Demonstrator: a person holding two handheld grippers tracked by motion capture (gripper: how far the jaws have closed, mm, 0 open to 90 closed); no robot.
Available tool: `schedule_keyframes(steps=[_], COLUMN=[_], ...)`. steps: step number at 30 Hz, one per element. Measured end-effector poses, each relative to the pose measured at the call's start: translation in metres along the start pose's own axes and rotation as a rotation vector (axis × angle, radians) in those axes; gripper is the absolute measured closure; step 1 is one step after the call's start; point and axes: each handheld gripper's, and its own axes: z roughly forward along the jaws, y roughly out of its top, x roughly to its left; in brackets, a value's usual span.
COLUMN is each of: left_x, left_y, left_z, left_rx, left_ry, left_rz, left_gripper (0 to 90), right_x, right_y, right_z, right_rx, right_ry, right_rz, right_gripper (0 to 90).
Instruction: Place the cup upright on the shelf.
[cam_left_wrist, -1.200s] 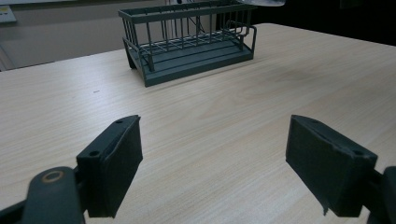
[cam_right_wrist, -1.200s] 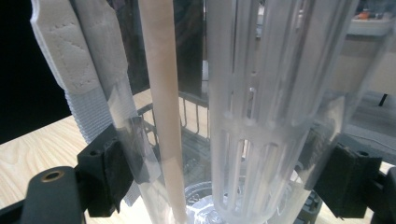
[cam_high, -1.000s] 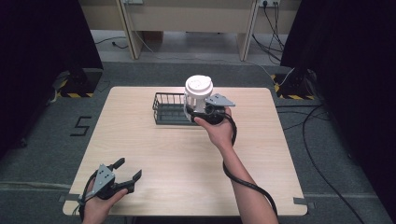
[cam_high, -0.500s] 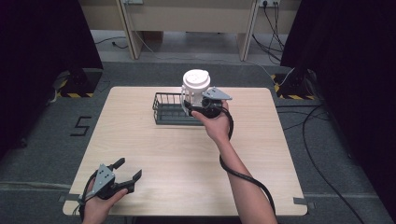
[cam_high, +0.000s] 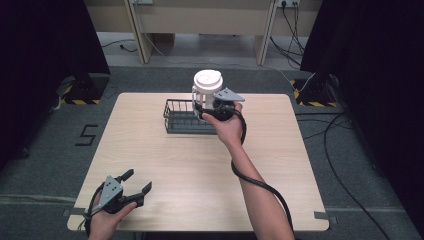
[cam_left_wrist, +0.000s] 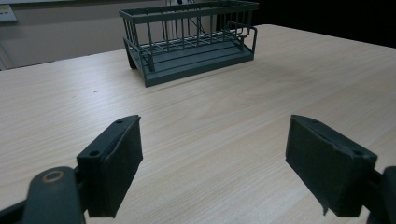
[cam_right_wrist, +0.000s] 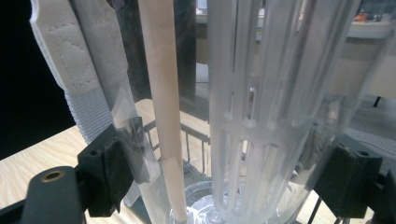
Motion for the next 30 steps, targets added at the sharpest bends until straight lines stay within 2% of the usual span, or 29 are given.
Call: schedule_keyframes(steps=[30], left_x=[0.0], left_y=[0.0], left_z=[0.0], left_rx=[-0.001], left_ry=[-0.007], left_rz=[-0.002], left_gripper=[18.1], right_x=[-0.003], right_y=[0.005], right_z=[0.032], right_rx=[0.022], right_ry=[-0.027], right_rz=[0.032], right_gripper=[18.4])
